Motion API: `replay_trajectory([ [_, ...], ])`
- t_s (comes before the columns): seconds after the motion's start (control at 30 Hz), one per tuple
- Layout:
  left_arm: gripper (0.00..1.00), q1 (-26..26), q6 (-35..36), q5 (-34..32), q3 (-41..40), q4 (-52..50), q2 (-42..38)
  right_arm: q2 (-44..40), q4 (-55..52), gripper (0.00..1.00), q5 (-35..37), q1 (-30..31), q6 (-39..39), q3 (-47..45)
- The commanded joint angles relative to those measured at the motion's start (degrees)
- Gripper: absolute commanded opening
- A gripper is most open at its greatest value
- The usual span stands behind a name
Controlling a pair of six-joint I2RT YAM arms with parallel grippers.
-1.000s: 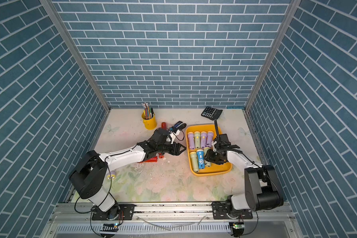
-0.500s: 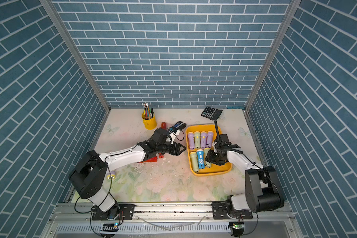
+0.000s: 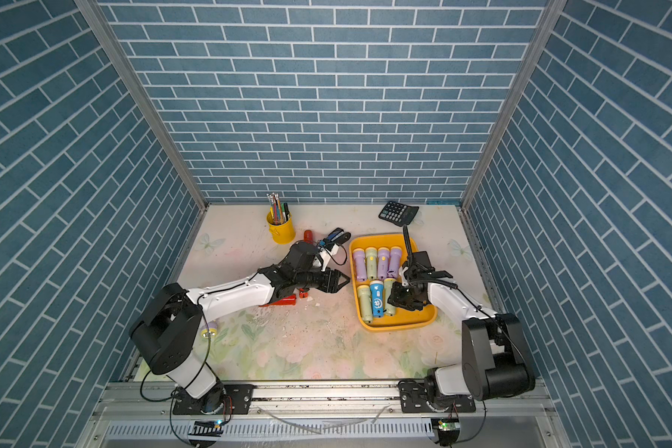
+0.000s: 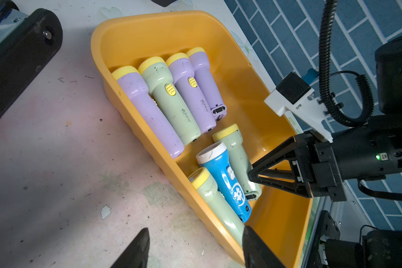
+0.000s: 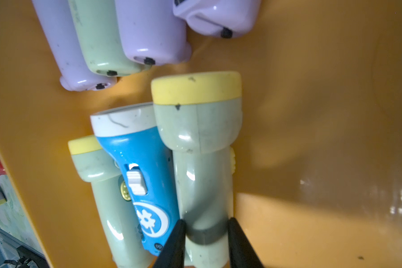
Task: Put the flashlights into the storage boxes
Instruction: Place the flashlight at the storage box.
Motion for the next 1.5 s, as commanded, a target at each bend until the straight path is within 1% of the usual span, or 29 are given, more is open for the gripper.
replay_trajectory([
  [0.0, 0.64, -0.4, 1.1, -0.5, 0.7, -0.7, -0.5, 0.4, -4.3, 0.32, -0.7, 1.2, -0.6, 1.0],
  [0.2, 0.64, -0.5, 1.1, -0.8, 0.7, -1.3, -0.9, -0.8, -4.4, 0.43, 1.2, 1.6, -0.1, 2.2],
  [0.43, 0.65, -0.4, 1.2, -0.9, 0.5, -1.6, -1.7, -2.4, -5.7, 0.51, 3.6, 1.9, -0.2, 3.6],
  [0.9, 0.65, 0.2, 1.2, -3.0, 0.9, -5.7, -4.3, -9.7, -6.2, 0.53, 7.3, 3.2, 0.0, 5.5],
  [0.97, 0.65, 0.5, 0.5, -3.8, 0.9, -6.9, -4.9, -10.2, -6.1, 0.53, 7.9, 4.3, -0.7, 6.1],
  [1.13, 0.65, 2.2, -1.0, -4.8, 0.4, -10.2, -6.4, -10.5, -5.3, 0.52, 10.6, 9.5, -3.0, 8.6],
  [1.27, 0.65, 3.9, -1.0, -4.9, -0.4, -12.9, -8.7, -10.4, -2.0, 0.52, 11.9, 13.4, -4.6, 10.2],
  [1.47, 0.65, 7.4, -1.0, -6.4, -2.8, -18.7, -13.3, -7.0, 1.6, 0.51, 12.9, 18.7, -8.2, 14.4],
])
